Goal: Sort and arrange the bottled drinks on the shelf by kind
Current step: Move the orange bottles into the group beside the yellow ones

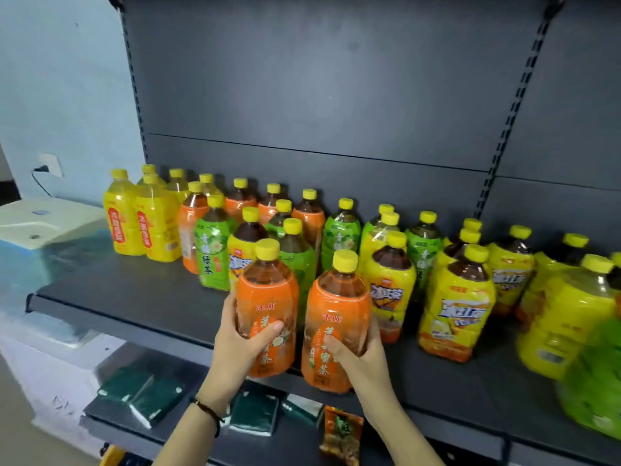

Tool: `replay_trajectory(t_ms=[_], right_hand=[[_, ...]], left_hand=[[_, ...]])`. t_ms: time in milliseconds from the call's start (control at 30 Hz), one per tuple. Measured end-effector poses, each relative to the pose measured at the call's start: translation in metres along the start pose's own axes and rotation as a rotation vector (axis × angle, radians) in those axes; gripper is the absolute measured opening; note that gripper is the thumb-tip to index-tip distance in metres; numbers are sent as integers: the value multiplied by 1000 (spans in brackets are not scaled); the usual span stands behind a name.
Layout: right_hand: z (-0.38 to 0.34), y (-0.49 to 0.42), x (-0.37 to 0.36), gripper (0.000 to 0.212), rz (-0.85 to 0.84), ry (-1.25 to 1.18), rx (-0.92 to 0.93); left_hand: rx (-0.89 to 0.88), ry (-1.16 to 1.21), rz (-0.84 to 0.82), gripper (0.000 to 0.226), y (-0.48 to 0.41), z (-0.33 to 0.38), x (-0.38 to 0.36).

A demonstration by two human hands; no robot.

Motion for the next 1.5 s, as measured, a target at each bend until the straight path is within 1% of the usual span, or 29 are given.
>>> replay_trajectory(t_ms=[133, 200, 267, 400, 433, 500, 567, 767, 900, 967, 1067, 1233, 1333, 1400, 1467, 1500], right_hand=[[2, -34, -68, 77, -38, 1, 10], [5, -49, -101, 79, -29, -7, 23], [9, -62, -129, 83, 8, -17, 46], [18, -86, -177, 82, 19, 7, 56], [20, -93, -187, 82, 22, 16, 55], [23, -107, -205, 81, 23, 36, 62], [25, -120, -222, 83, 18, 60, 60], [37, -151, -250, 88, 47, 150, -6], [40, -170, -261, 87, 5, 172, -29], [39, -181, -269, 84, 4, 167, -13], [42, -193, -282, 87, 18, 183, -23], [38, -208, -300, 89, 90, 256, -30], [36, -209, -302, 89, 149, 355, -57], [34, -204, -295, 82, 177, 423, -58], [34, -189, -278, 59, 245, 380, 12], [34, -177, -267, 45, 330, 326, 57]], left_hand=[[-7, 10, 8, 79, -11, -5, 75], [-1, 5, 12, 76, -18, -10, 111], [-1, -5, 6, 80, -25, -13, 143], [-21, 10, 42, 100, -36, -15, 193], [-26, 22, 54, 102, -39, -15, 203], [-21, 42, 64, 98, -45, -18, 221], [-20, 47, 49, 95, -52, -21, 234], [-13, 43, 38, 95, -73, -31, 259], [14, 33, 68, 91, -84, -40, 275], [22, -1, 82, 89, -94, -44, 287], [31, -89, 95, 92, -110, -53, 307], [1, -155, 65, 87, -134, -65, 328], [-11, -134, 42, 88, -138, -66, 332], [-30, -118, 30, 88, -132, -64, 328], [-51, -111, 8, 89, -123, -63, 322], [-57, -112, -3, 89, -120, -65, 319]])
Point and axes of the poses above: each hand's wrist, its own y-axis away from the middle knuckle, its own x-axis out of the back of the hand, z = x × y, the point moved 4 cm from there along -y, towards the middle knuckle, and after that the axes turned 15 degrees about -z, right-handed, at the moved point
